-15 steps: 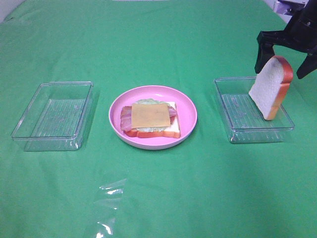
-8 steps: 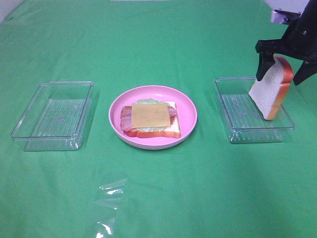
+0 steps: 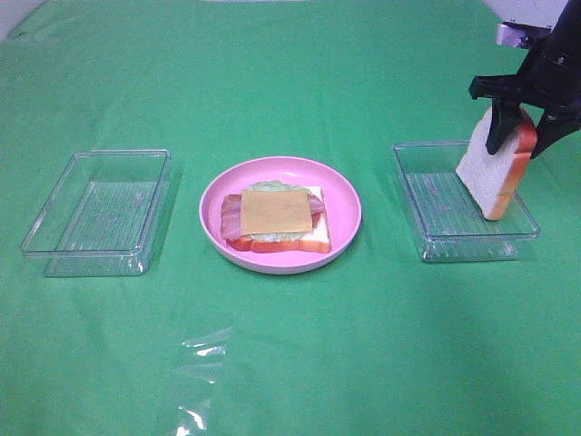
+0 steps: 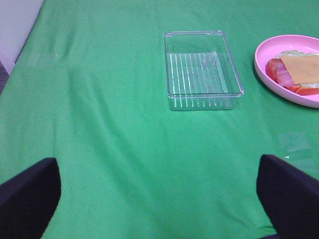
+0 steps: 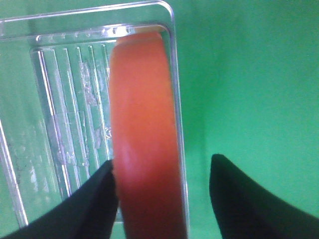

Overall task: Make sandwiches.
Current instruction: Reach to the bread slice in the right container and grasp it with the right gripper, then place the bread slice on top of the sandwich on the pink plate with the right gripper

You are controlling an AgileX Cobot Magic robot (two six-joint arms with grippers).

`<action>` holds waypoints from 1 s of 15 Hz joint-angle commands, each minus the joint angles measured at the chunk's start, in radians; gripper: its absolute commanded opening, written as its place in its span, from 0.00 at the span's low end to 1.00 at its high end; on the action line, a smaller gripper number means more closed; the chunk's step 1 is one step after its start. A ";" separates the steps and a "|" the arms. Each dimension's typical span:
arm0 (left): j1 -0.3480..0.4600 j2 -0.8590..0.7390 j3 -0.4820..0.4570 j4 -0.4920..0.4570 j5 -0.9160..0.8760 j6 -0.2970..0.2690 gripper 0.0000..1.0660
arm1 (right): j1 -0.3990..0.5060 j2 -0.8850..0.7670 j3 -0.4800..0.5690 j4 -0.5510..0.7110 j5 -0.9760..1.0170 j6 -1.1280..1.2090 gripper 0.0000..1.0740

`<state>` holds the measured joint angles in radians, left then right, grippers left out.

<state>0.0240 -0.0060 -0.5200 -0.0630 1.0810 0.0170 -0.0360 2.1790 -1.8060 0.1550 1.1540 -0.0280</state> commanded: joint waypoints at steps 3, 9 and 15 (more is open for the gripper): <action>0.003 -0.018 0.003 -0.010 -0.002 -0.004 0.94 | -0.007 0.002 -0.002 -0.005 0.011 0.009 0.31; 0.003 -0.018 0.003 -0.010 -0.002 -0.004 0.94 | -0.007 -0.004 -0.002 -0.003 0.018 0.009 0.00; 0.003 -0.018 0.003 -0.010 -0.002 -0.004 0.94 | -0.007 -0.053 -0.002 0.063 0.090 0.016 0.00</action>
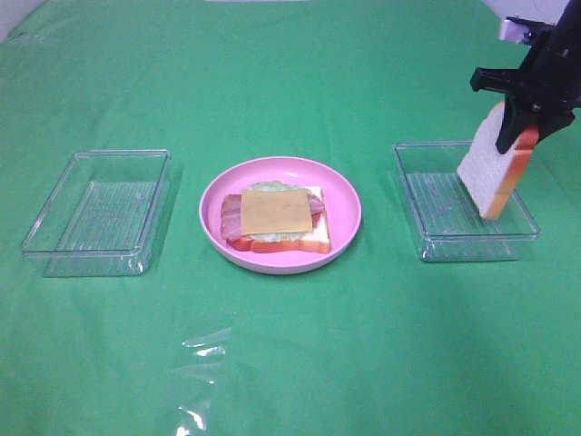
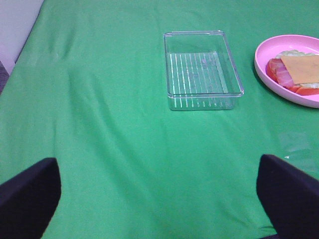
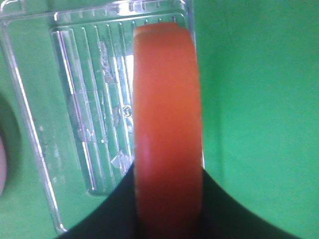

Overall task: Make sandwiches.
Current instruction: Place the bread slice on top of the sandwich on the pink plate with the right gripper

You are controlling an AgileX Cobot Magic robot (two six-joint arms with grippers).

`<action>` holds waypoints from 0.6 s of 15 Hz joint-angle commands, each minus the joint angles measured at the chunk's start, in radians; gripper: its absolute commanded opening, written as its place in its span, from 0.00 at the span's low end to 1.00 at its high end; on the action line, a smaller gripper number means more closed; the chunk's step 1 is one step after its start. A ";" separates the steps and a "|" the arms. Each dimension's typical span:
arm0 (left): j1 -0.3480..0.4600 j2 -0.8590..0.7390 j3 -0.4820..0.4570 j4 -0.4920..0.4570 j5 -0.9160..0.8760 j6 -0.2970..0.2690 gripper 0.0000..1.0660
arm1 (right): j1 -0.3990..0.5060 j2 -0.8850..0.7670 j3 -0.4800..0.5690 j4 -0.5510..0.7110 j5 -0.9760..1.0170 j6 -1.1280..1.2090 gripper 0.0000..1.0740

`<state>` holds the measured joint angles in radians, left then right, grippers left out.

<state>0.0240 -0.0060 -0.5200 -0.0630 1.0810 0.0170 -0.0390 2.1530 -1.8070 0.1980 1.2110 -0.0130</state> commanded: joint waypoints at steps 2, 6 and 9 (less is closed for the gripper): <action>0.003 -0.018 0.003 -0.010 -0.002 -0.004 0.94 | -0.004 -0.053 -0.001 0.034 0.083 0.001 0.00; 0.003 -0.018 0.003 -0.011 -0.002 -0.004 0.94 | -0.004 -0.145 0.008 0.121 0.105 -0.024 0.00; 0.003 -0.018 0.003 -0.011 -0.002 -0.004 0.94 | -0.003 -0.259 0.158 0.350 0.013 -0.150 0.00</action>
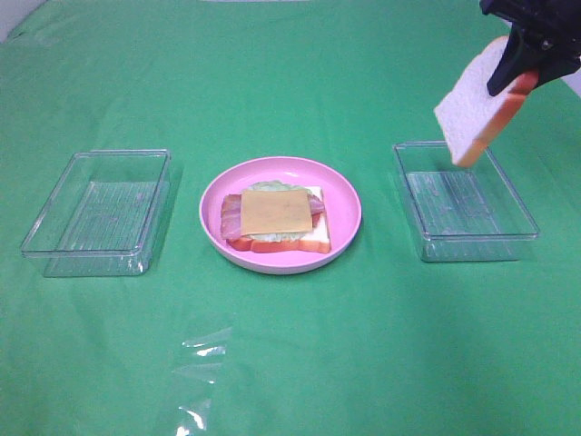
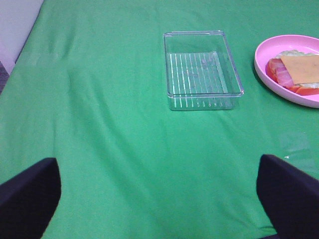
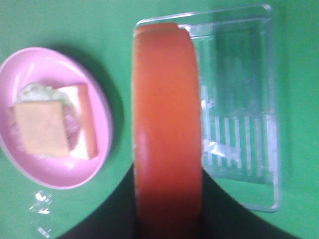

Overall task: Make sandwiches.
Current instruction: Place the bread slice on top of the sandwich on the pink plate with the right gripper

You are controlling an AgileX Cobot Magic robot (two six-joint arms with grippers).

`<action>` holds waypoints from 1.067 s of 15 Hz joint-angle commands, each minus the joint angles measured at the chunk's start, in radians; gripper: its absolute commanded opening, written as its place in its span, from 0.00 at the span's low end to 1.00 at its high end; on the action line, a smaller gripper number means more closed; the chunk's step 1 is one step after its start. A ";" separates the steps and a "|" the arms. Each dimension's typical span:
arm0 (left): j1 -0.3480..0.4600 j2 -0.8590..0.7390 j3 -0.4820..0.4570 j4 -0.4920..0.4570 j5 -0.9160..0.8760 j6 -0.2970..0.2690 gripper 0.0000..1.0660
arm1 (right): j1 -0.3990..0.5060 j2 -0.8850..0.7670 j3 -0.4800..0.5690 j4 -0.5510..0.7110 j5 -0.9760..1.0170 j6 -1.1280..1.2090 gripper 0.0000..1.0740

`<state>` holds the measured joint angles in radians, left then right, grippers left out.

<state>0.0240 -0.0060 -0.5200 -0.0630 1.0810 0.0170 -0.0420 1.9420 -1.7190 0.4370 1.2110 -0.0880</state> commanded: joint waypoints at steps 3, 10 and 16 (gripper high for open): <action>0.003 -0.018 0.003 -0.011 -0.002 -0.004 0.94 | 0.000 -0.133 0.262 0.368 -0.066 -0.251 0.00; 0.003 -0.018 0.003 -0.012 -0.002 -0.004 0.94 | 0.178 -0.114 0.459 0.700 -0.274 -0.448 0.00; 0.003 -0.018 0.003 -0.012 -0.002 -0.004 0.94 | 0.348 0.070 0.457 0.925 -0.416 -0.485 0.00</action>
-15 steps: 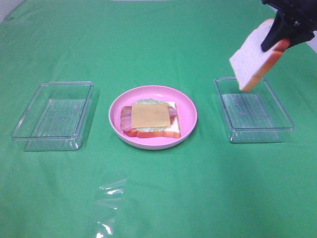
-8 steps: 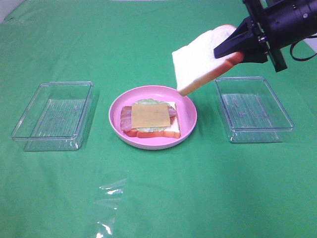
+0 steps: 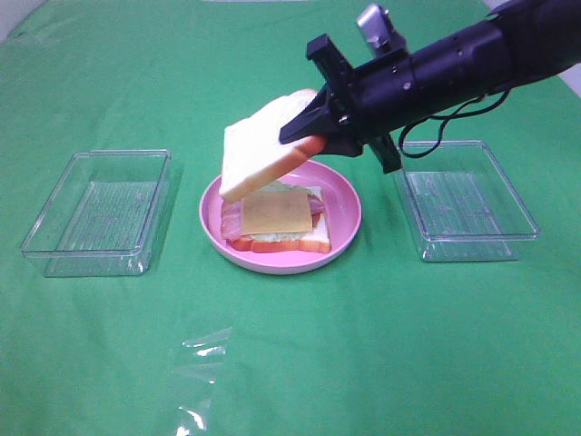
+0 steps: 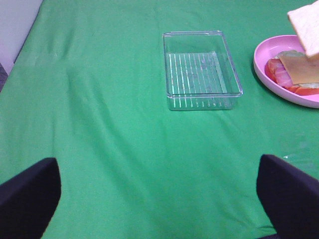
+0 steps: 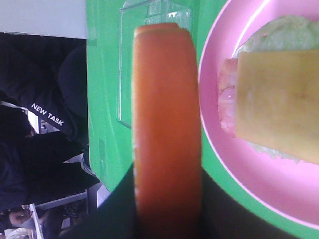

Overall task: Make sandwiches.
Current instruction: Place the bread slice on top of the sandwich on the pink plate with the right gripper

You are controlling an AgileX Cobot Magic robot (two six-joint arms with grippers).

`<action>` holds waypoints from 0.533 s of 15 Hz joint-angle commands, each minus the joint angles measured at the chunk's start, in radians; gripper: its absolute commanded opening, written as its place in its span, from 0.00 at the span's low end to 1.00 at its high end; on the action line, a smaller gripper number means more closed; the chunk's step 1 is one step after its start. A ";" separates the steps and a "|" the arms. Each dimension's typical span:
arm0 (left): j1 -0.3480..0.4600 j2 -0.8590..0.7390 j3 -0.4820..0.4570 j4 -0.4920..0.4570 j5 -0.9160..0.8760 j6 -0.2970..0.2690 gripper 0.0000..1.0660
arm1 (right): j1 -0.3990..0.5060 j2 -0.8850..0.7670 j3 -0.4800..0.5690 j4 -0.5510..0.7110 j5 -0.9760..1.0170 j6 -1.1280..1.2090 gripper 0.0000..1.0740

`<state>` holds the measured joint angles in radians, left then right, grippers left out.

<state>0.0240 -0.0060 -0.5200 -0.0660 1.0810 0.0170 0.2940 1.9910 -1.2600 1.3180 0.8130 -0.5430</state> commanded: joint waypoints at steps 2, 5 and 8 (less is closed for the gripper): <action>0.003 -0.018 0.003 -0.009 -0.002 -0.004 0.94 | 0.020 0.076 -0.002 0.096 -0.023 -0.038 0.00; 0.003 -0.018 0.003 -0.009 -0.002 -0.004 0.94 | 0.021 0.112 -0.002 0.096 -0.081 -0.049 0.00; 0.003 -0.018 0.003 -0.009 -0.002 -0.004 0.94 | 0.023 0.123 -0.002 0.096 -0.106 -0.049 0.00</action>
<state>0.0240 -0.0060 -0.5200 -0.0660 1.0810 0.0170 0.3110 2.1080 -1.2600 1.4020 0.7070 -0.5730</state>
